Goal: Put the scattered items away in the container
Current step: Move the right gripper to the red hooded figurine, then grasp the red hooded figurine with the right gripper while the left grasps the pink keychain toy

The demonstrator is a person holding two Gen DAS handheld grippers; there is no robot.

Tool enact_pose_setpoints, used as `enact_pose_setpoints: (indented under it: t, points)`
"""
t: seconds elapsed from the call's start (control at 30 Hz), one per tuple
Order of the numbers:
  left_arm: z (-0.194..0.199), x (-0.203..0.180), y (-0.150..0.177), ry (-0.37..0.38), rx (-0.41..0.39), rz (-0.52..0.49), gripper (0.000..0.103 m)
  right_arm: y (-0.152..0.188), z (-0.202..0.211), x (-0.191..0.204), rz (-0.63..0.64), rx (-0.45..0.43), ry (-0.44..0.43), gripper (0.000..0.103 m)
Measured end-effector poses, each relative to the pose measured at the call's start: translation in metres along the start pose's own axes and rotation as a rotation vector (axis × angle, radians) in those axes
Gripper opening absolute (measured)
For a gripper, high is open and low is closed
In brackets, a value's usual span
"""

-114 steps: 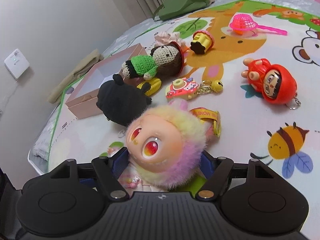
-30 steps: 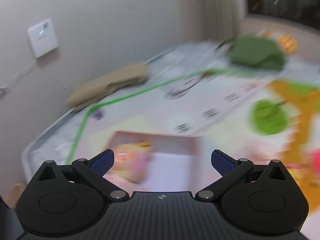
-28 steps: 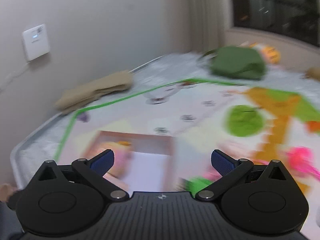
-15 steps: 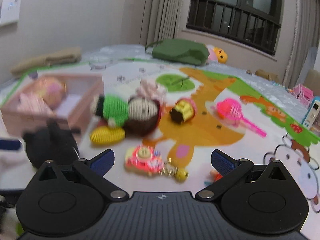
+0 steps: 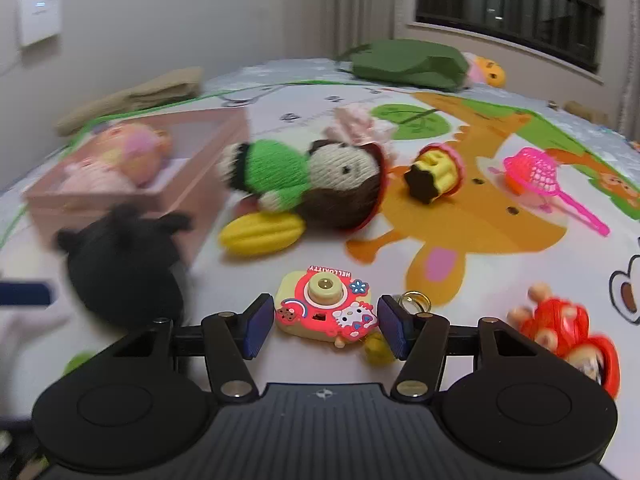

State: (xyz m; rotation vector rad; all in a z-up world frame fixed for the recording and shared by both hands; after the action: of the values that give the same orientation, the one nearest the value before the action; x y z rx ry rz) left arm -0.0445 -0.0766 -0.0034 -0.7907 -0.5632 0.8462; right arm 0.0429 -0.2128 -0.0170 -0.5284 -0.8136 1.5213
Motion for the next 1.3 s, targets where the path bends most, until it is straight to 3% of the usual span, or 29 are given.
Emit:
enact_pose_setpoints:
  t: [0.13,0.27,0.3,0.43,0.6,0.77,0.83,0.9,1.0,1.13,1.3]
  points:
    - [-0.007,-0.016,-0.004,0.042,0.003,-0.036,0.1,0.023,0.031,-0.006,0.024,0.003,-0.015,0.058]
    - [-0.016,-0.036,-0.006,0.086,0.012,-0.062,0.1,0.034,0.066,-0.029,-0.014,-0.065,0.038,0.086]
    - [-0.019,-0.041,-0.007,0.097,0.016,-0.066,0.1,0.035,0.075,-0.036,-0.025,-0.094,0.06,0.088]
    - [-0.031,-0.062,-0.017,0.147,0.014,-0.086,0.1,0.033,0.091,-0.075,-0.081,-0.16,0.204,0.092]
    - [-0.041,-0.082,-0.034,0.162,-0.001,-0.145,0.1,0.029,0.076,-0.133,-0.067,-0.095,0.424,0.093]
    - [-0.046,-0.088,-0.035,0.162,0.009,-0.162,0.1,0.017,0.076,-0.183,-0.112,-0.124,0.588,0.093]
    - [-0.048,-0.085,-0.032,0.154,0.022,-0.155,0.1,0.013,0.083,-0.182,-0.145,-0.16,0.506,0.094]
    - [-0.051,-0.081,-0.029,0.141,0.038,-0.148,0.1,0.01,0.085,-0.168,-0.127,-0.186,0.4,0.101]
    - [-0.055,-0.074,-0.025,0.12,0.06,-0.132,0.1,0.005,0.076,-0.144,0.041,-0.197,0.319,0.103]
    - [-0.052,-0.066,-0.023,0.102,0.067,-0.116,0.1,0.001,0.046,-0.133,0.242,-0.137,0.28,0.103]
    - [-0.053,-0.067,-0.022,0.113,0.076,-0.086,0.1,-0.007,0.009,-0.15,0.164,-0.044,0.193,0.103]
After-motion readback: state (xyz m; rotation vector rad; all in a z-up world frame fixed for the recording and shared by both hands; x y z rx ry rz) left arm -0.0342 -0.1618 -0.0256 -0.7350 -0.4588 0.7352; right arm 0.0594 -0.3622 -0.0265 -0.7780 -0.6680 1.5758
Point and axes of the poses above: each gripper's, at about its wrist camera, not at the fingertips, and z roughly against the way its jaws point, x to its left, y to its underside, the point moved 8 cm from there along -z, roughly the way its jaws point, and after that the axes turned 9 degrees about -z, right-handed, at the moved point
